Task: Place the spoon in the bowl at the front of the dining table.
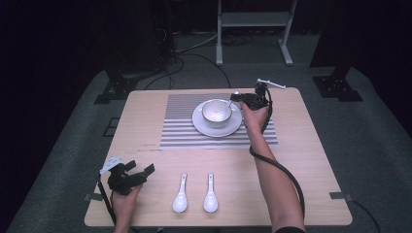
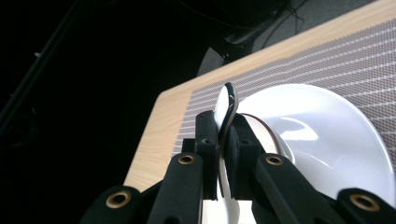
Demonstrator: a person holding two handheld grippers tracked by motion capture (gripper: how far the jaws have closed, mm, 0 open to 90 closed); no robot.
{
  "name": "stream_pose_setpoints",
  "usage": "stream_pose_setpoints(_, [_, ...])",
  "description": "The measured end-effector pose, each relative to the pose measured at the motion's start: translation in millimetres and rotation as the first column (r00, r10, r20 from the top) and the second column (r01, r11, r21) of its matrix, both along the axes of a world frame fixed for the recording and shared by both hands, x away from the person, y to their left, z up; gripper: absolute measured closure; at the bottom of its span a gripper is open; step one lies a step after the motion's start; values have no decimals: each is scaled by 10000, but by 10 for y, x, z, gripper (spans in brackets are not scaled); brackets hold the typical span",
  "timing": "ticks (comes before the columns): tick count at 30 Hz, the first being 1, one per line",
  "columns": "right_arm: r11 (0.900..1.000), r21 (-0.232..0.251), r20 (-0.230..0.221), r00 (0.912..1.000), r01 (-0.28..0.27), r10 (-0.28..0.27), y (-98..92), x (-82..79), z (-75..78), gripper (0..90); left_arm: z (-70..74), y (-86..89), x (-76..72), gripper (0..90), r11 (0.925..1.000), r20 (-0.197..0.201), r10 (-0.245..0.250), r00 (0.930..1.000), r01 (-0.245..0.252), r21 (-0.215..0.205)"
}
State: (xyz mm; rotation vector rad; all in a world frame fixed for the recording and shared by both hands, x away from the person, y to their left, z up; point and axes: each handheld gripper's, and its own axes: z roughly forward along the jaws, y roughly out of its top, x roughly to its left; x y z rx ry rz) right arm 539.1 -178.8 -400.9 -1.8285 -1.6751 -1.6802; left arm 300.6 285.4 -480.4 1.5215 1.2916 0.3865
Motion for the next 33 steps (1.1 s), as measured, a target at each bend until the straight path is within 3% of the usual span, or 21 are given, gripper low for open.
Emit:
stream_pose_setpoints(17, [9983, -391, -532, 9978, -423, 402, 53, 9, -246, 841, 0, 1, -1, 11, 10000, -14, 10, 10000, -10, -26])
stream_pose_setpoints(33, [9986, -470, -668, 9975, -241, 209, -43, -6, -318, 819, -2, -4, 2, 11, 10000, -12, 3, 10000, -3, -9])
